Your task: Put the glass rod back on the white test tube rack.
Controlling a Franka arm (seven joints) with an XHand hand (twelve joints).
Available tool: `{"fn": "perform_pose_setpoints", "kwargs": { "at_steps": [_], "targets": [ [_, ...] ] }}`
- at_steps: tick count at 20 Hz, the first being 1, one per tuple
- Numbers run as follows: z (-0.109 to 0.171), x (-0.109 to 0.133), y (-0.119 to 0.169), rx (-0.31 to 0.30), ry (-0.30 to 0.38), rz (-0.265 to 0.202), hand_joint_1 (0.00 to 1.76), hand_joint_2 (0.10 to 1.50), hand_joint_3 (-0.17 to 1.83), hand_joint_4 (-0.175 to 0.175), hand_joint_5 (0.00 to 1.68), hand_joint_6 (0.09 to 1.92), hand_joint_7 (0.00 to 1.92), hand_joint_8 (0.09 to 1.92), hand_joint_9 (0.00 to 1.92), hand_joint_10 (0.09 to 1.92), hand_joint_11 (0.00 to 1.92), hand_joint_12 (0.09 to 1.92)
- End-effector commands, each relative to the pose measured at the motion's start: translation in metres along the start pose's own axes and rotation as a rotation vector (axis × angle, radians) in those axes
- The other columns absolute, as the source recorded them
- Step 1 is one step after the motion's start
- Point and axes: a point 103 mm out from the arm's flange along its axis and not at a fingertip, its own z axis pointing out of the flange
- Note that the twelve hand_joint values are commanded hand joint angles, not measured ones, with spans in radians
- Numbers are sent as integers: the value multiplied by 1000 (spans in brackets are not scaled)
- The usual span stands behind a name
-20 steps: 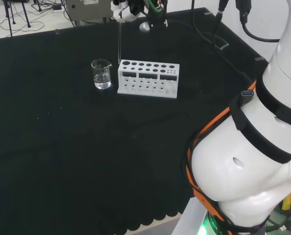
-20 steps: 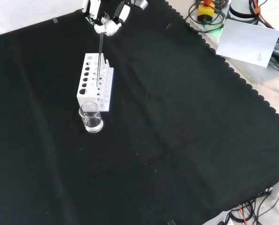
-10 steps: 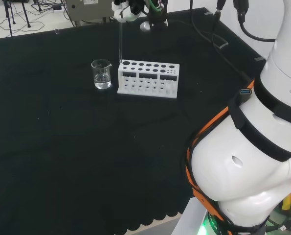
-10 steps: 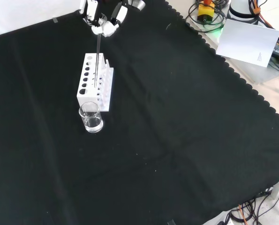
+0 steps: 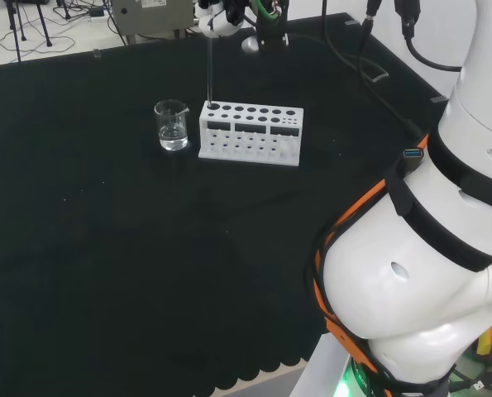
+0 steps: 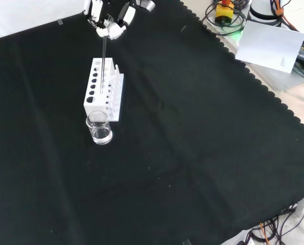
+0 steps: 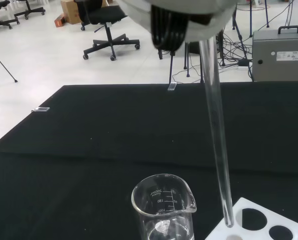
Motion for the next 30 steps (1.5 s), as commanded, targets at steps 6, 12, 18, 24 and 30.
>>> {"fn": "perform_pose_setpoints", "kwargs": {
  "at_steps": [6,12,18,24,30],
  "targets": [
    [7,-7,2,12,0,5,1301,796,500,-175,1174,474,1178,1083,1664,831,1085,889],
    [12,-9,4,18,-1,7,1301,795,500,-175,1174,475,1178,1082,1664,831,1086,889],
    [15,-11,4,18,-1,12,1301,795,501,-175,1174,475,1178,1081,1665,831,1086,889],
    [18,-13,7,22,6,19,1301,794,502,-175,1174,475,1179,1081,1665,831,1086,889],
    [32,-16,11,36,1,27,1301,794,503,-175,1175,476,1179,1081,1665,830,1087,889]
  ]
}}
